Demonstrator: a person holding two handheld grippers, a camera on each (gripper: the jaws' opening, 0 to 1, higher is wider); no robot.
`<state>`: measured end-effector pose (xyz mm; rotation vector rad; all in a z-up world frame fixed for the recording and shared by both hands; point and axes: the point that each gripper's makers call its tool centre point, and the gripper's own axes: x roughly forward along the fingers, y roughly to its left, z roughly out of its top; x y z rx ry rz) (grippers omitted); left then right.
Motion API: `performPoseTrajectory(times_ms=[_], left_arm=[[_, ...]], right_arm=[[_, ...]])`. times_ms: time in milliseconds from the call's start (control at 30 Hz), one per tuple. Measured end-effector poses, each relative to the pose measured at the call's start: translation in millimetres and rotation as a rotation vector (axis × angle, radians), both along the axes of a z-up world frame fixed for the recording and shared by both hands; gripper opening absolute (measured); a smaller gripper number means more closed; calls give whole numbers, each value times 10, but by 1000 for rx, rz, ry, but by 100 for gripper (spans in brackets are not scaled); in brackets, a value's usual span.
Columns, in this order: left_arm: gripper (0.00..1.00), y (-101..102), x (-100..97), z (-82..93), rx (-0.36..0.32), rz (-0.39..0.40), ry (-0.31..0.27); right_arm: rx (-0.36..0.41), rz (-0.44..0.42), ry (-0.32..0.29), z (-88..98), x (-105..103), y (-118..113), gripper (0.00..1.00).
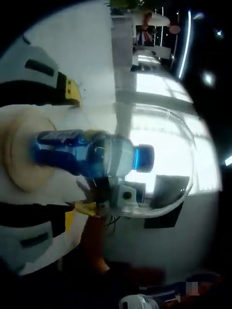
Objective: Open the cover put in the Mizone put the cover back on
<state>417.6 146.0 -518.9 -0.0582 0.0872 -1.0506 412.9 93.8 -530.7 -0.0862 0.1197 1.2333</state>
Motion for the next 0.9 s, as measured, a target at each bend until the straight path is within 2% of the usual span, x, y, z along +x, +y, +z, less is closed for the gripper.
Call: performPoseTrajectory(times_ms=[300, 633, 900], left_arm=[[60, 108, -53, -18, -4, 46, 2], [47, 192, -219, 9, -7, 118, -11], [37, 236, -325, 41, 6, 189, -41]], right_arm=[[0, -54, -7, 8, -74, -98, 64], [-9, -135, -41, 73, -193, -204, 53], [19, -195, -61, 146, -303, -299, 38]])
